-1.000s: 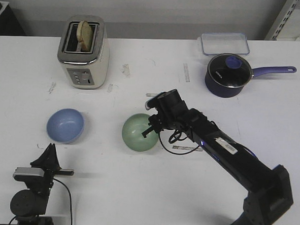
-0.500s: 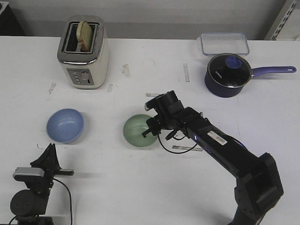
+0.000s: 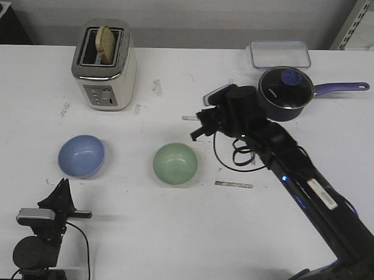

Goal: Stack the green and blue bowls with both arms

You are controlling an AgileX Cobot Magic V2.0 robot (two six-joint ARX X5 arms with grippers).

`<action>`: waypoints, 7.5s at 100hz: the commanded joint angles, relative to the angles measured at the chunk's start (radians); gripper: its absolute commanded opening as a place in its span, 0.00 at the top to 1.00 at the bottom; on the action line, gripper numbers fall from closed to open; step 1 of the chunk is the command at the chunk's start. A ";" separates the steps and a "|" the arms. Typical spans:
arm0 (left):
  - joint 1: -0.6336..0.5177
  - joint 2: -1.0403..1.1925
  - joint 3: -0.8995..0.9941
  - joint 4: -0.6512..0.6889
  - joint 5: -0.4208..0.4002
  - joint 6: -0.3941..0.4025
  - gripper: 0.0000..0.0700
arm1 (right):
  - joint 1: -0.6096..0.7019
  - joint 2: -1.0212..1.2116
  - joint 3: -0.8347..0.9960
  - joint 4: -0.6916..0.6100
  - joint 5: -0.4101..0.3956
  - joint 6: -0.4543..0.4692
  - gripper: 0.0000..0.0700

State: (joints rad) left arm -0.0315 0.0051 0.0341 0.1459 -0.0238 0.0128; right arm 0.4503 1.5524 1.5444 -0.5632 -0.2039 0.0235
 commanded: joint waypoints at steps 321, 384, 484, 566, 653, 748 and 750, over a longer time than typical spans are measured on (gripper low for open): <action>0.135 1.540 1.379 -1.022 0.078 -0.164 1.00 | -0.462 -1.158 -1.103 0.230 0.126 -0.080 1.00; -0.509 1.609 1.565 -0.927 0.151 -0.209 1.00 | -0.462 -1.158 -1.103 0.230 0.126 -0.080 1.00; -0.518 1.726 1.753 -1.050 0.086 -0.100 0.19 | -0.448 -1.158 -1.103 0.231 0.126 -0.080 1.00; -0.227 1.050 1.391 -0.795 -0.191 0.049 1.00 | -0.449 -1.159 -1.103 0.250 0.126 -0.080 1.00; 0.149 0.436 0.514 -0.316 0.148 0.073 1.00 | -0.449 -1.159 -1.103 0.281 0.126 -0.080 1.00; 0.044 0.065 0.200 -0.179 0.072 -0.032 1.00 | -0.449 -1.159 -1.103 0.283 0.126 -0.080 1.00; 0.045 0.050 0.170 -0.165 0.072 -0.033 1.00 | -0.449 -1.159 -1.103 0.283 0.126 -0.080 1.00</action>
State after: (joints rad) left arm 0.0109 0.0875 0.2653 -0.0586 0.0513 0.0013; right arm -0.0002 0.3885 0.4362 -0.2943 -0.0776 -0.0494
